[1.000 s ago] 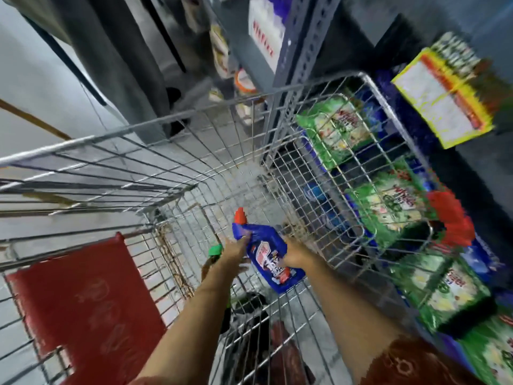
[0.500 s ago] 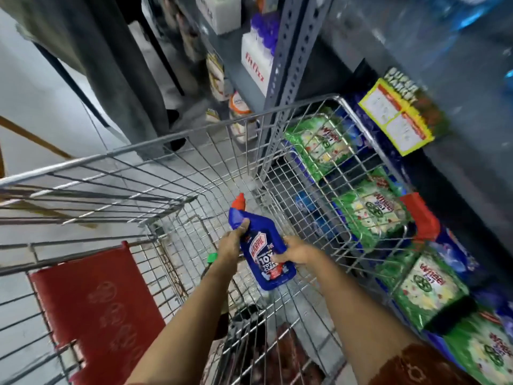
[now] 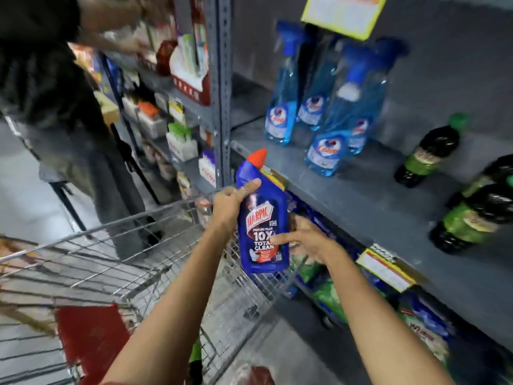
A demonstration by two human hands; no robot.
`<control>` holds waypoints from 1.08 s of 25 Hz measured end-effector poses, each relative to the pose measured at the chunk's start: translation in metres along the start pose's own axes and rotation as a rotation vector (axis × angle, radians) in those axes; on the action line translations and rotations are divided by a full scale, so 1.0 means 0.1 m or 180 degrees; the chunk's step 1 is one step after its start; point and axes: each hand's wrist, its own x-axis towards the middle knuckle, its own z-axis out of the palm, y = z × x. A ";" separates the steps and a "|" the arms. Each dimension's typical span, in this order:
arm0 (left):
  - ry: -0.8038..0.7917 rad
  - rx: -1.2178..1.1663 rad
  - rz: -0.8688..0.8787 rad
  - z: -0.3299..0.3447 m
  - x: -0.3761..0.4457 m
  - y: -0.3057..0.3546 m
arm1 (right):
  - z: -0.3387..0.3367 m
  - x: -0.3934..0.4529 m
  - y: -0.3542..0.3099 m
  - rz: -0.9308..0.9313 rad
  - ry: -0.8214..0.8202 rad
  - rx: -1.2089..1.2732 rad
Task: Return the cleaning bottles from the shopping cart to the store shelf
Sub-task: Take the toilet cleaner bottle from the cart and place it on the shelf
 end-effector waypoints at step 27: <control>-0.2664 0.1628 0.0974 3.76 -1.64 -0.71 | -2.41 -3.02 0.94 -0.0827 0.3622 0.0467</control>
